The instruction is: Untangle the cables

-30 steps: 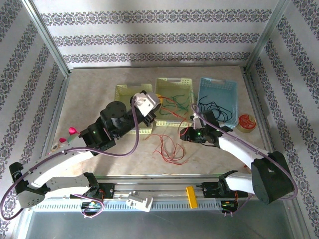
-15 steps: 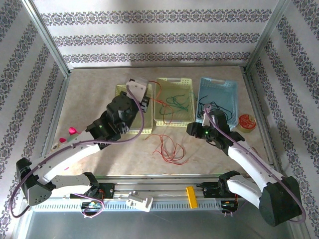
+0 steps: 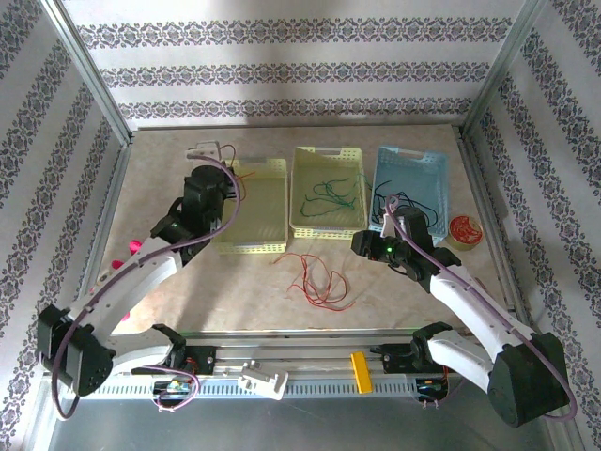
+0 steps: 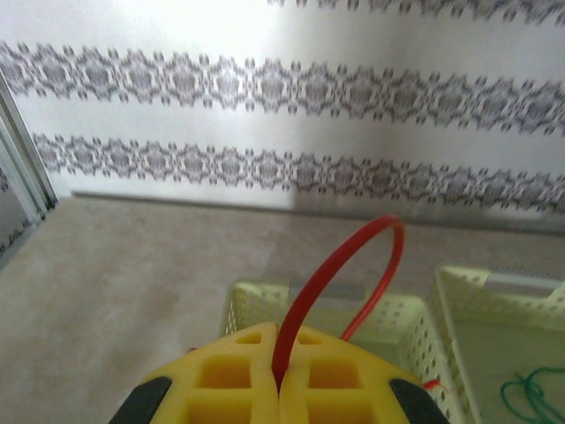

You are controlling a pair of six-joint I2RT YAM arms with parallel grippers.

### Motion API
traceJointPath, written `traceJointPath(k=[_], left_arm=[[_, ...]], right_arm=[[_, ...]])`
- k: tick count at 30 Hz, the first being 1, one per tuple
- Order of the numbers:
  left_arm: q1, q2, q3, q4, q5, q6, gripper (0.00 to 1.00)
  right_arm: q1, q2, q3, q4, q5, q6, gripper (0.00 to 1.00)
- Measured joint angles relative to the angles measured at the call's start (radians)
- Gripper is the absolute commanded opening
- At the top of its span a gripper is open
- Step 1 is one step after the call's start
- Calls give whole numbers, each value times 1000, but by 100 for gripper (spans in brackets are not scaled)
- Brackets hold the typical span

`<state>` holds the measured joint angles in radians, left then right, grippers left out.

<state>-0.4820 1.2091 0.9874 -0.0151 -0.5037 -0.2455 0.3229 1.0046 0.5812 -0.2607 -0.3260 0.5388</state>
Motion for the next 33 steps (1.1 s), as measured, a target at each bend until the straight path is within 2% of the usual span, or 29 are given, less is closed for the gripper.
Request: traceJointPath(k=[2, 4, 6, 8, 10, 13, 18, 22, 26, 30, 31, 33], left_arm=[[5, 46, 0, -24, 12, -18, 4], [5, 96, 0, -62, 27, -39, 23], [5, 138, 0, -99, 59, -68, 57], [6, 162, 0, -122, 95, -89, 72], [6, 169, 0, -137, 126, -105, 78], [6, 166, 0, -144, 156, -116, 84], [5, 159, 1, -158, 204, -113, 85], [-2, 159, 1, -158, 293, -93, 86], [-42, 159, 0, -158, 406, -56, 88], [-123, 159, 0, -164, 452, -2, 89], [-142, 159, 0, -168, 453, 10, 89], [-182, 159, 0, -182, 450, 40, 90]], right_arm=[[0, 2, 7, -10, 0, -2, 46], [1, 10, 17, -17, -1, -13, 46], [10, 25, 29, -29, -1, -25, 46], [31, 45, 37, -44, -4, -40, 46], [59, 66, 41, -60, -4, -53, 46], [101, 90, 42, -85, -5, -75, 47], [169, 143, 58, -114, -18, -110, 47], [237, 211, 92, -132, -35, -145, 47], [307, 278, 126, -137, -45, -175, 47], [336, 339, 156, -135, -42, -188, 46], [336, 356, 165, -133, -40, -191, 45], [336, 400, 189, -131, -30, -202, 25]])
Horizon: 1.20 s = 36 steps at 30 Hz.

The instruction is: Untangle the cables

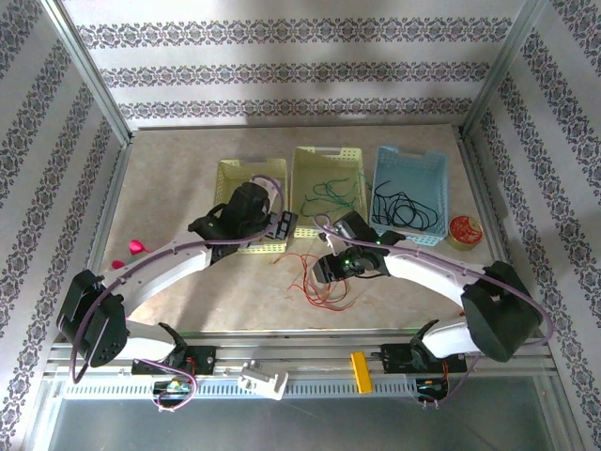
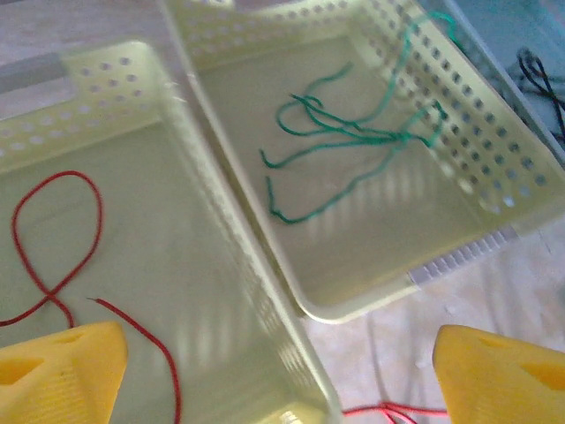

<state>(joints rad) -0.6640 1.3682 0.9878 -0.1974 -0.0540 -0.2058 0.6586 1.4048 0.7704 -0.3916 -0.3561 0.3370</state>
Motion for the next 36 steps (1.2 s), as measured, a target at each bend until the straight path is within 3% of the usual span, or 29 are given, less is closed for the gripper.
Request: traceJointPath(k=[3, 9, 18, 22, 30, 36], left_arm=[[-35, 3, 3, -21, -6, 26, 90], [-43, 6, 3, -29, -17, 46, 91], [-43, 5, -16, 49, 84, 50, 91], [-44, 6, -26, 90, 163, 50, 91], [-50, 6, -49, 164, 332, 58, 84], [-50, 14, -51, 193, 369, 66, 80]], right_arm=[[0, 54, 34, 5, 19, -13, 0], [0, 27, 55, 6, 93, -24, 0], [-5, -320, 60, 24, 271, -12, 0], [-24, -397, 66, 39, 314, 4, 0], [-91, -429, 66, 92, 238, 69, 0], [-99, -400, 66, 113, 104, 98, 0]])
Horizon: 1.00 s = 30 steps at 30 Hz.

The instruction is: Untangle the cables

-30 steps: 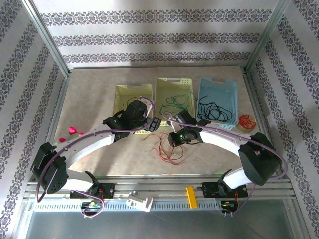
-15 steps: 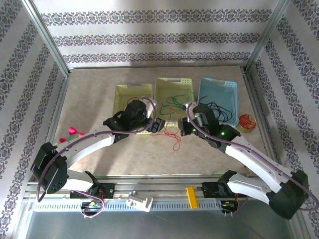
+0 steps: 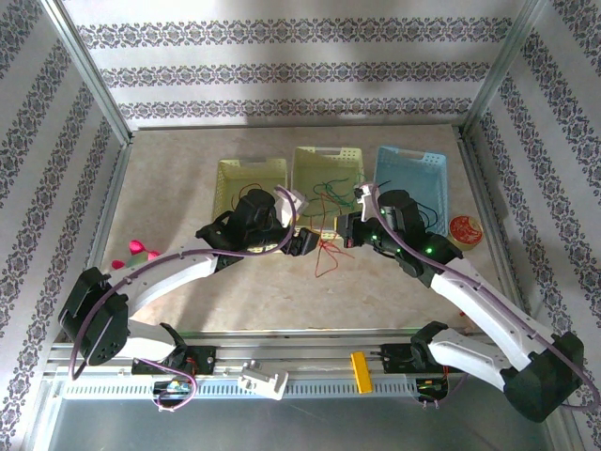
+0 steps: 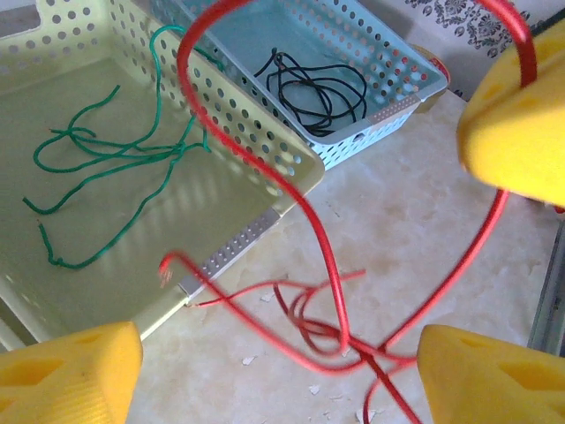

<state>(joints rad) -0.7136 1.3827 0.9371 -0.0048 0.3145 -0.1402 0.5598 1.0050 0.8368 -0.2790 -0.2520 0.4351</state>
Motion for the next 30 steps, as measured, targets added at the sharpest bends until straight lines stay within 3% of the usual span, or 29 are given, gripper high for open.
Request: traceJointPath(k=[7, 9, 12, 14, 15, 17, 19, 23, 30], left_arm=[[0, 63, 5, 22, 3, 9, 70], [0, 92, 8, 25, -1, 7, 54], [0, 126, 13, 29, -12, 5, 19], [0, 132, 13, 30, -19, -5, 6], [0, 132, 13, 34, -23, -10, 1], [0, 124, 13, 53, -31, -24, 0], [0, 101, 7, 71, -39, -40, 0], [0, 34, -5, 103, -51, -72, 0], [0, 1, -5, 119, -77, -102, 0]], right_arm=[[-6, 17, 0, 4, -132, 15, 0], [-9, 17, 0, 8, -159, 16, 0], [-19, 17, -4, 11, -181, 21, 0], [-32, 17, -15, 16, -182, 29, 0], [-41, 17, -25, 19, -179, 32, 6], [-53, 20, -49, 15, -161, 43, 34], [-55, 38, -72, 6, -138, 48, 46], [-53, 109, -97, -25, -137, 39, 58], [16, 249, -100, -52, -214, -4, 59]])
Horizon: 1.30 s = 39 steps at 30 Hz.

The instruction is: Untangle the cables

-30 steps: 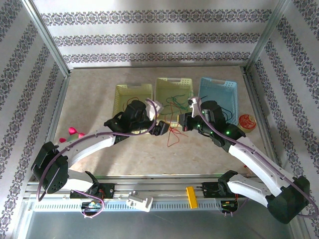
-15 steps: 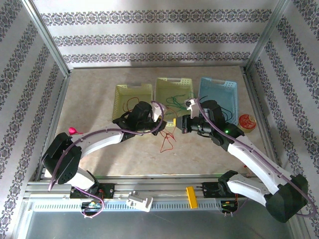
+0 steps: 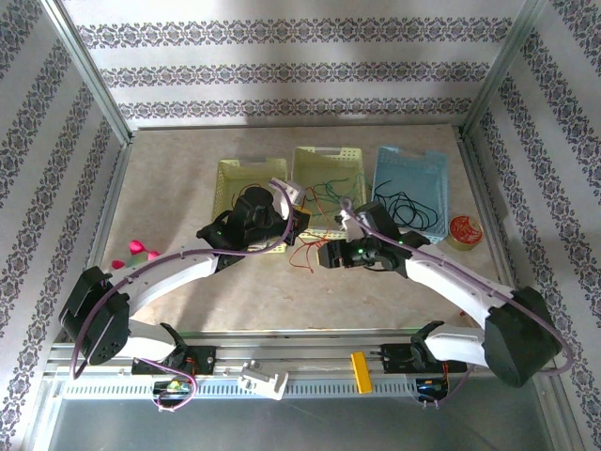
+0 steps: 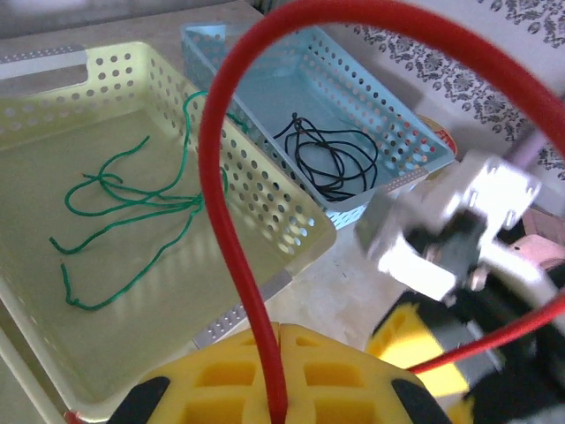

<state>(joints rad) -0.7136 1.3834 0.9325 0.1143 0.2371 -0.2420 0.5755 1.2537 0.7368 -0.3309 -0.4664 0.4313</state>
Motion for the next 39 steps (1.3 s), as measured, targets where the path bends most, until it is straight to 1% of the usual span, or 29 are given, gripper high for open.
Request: traceJointPath(k=[7, 12, 17, 23, 27, 30, 35, 39], left_arm=[[0, 7, 0, -9, -51, -7, 0], [0, 9, 0, -32, -84, -10, 0], [0, 21, 1, -73, -160, -20, 0], [4, 47, 0, -145, -262, -56, 0], [14, 47, -10, -158, -277, -84, 0], [20, 47, -19, -161, -283, -100, 0], [26, 47, -21, -175, -293, -112, 0], [33, 47, -21, -176, -294, -118, 0]], right_arm=[[92, 135, 62, -18, -13, -57, 59], [117, 199, 119, -20, -13, -100, 59], [134, 241, 158, -29, -10, -137, 58], [128, 217, 148, -24, 66, -147, 58], [89, 150, 109, -16, 100, -143, 59], [74, 144, 106, -17, 114, -147, 59], [77, 198, 112, -18, 108, -159, 58], [94, 306, 153, -18, 106, -182, 58]])
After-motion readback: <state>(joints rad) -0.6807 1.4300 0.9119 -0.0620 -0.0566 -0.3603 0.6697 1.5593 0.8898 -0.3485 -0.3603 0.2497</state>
